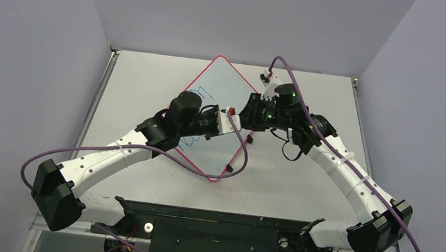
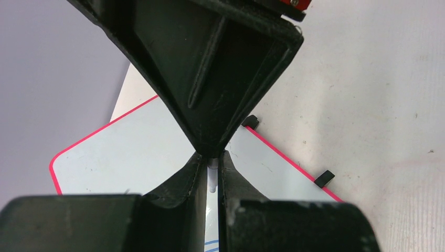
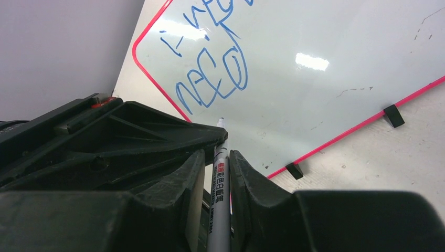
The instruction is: Write a sentence on the whiteboard
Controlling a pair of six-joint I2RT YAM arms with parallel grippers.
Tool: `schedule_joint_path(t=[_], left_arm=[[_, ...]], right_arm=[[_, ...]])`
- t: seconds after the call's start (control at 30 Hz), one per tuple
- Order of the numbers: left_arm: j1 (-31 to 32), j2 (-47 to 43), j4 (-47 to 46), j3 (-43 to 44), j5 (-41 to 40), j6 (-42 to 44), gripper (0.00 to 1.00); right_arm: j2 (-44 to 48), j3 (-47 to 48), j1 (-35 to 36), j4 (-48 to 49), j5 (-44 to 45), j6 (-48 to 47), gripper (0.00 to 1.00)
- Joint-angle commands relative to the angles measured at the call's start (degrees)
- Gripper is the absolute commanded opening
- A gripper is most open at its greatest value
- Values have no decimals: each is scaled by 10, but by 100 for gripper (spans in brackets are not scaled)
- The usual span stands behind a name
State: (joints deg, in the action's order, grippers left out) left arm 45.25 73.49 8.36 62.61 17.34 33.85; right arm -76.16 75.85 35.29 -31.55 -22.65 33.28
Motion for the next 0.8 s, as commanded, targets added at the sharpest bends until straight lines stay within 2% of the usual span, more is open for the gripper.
schedule_joint_path(t=[0.0,0.4,0.6,0.77], left_arm=[[2,-17,-59,17,23,-31,0],[1,-13,-67,25,19,-36,0],[2,-8,-65,37,20,-32,0],[2,-7,-66,45,24,-33,0]], right_arm=[[11,-8,0,37,12,9,20],[13,-11,6,19,4,-7,20],[13,-16,6,14,8,-10,14],[12,-19,7,11,10,-13,3]])
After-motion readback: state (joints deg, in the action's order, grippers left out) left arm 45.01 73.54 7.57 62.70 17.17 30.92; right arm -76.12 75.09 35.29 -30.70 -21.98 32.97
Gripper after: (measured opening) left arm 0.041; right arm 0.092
